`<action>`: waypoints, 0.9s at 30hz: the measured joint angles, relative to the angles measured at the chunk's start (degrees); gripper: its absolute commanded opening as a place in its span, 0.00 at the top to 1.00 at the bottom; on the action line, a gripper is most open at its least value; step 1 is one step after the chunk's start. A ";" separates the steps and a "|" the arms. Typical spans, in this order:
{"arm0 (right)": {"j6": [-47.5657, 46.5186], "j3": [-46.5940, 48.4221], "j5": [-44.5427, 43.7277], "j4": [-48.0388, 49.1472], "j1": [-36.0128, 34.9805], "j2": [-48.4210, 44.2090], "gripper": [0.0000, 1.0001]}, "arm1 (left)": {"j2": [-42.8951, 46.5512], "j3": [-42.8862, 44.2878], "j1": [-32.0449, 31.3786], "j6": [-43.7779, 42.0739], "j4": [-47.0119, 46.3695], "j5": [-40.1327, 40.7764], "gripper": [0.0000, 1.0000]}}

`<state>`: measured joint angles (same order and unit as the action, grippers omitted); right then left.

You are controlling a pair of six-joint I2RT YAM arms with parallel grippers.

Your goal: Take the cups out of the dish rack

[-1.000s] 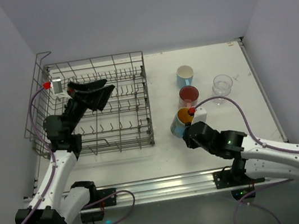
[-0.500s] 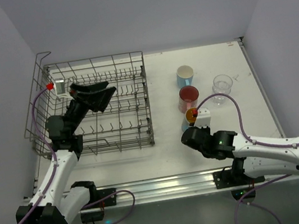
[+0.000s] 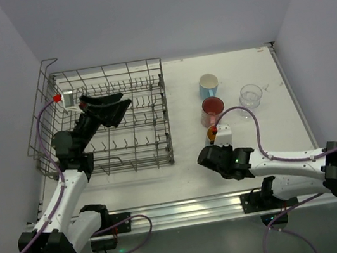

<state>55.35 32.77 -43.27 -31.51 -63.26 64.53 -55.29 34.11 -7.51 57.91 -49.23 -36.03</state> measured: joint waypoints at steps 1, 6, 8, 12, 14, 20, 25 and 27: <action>0.22 0.00 -0.20 0.07 0.00 0.33 1.00 | 0.00 -0.07 0.00 0.02 -0.04 0.00 0.00; 1.70 0.07 -0.79 0.96 0.00 2.54 1.00 | -0.13 -0.26 0.00 0.07 -0.72 -0.31 0.00; 2.21 0.07 -0.79 1.40 0.00 3.89 1.00 | -0.15 -0.26 0.00 0.07 -0.92 -0.42 0.00; 3.78 0.07 -1.20 2.51 -0.02 6.12 1.00 | -0.15 -0.26 0.00 0.04 -0.94 -0.61 0.00; 4.92 0.07 -2.27 3.32 -0.17 7.28 1.00 | -0.15 -0.26 0.00 0.04 -0.94 -0.72 0.00; 9.38 0.92 -5.79 3.23 -2.01 11.02 1.00 | -0.33 -0.37 0.00 0.04 -1.27 -0.85 0.00; 12.26 1.31 -6.95 2.80 -2.45 12.09 0.87 | -0.79 -1.27 0.00 0.04 -1.86 -1.29 0.00; 13.20 1.31 -7.10 2.56 -2.73 12.09 0.73 | -0.96 -1.49 0.00 0.07 -2.16 -1.31 0.00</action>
<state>68.55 34.09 -50.37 -28.95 -66.00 76.62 -56.25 32.62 -7.51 57.98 -51.40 -37.34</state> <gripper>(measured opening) 0.240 0.999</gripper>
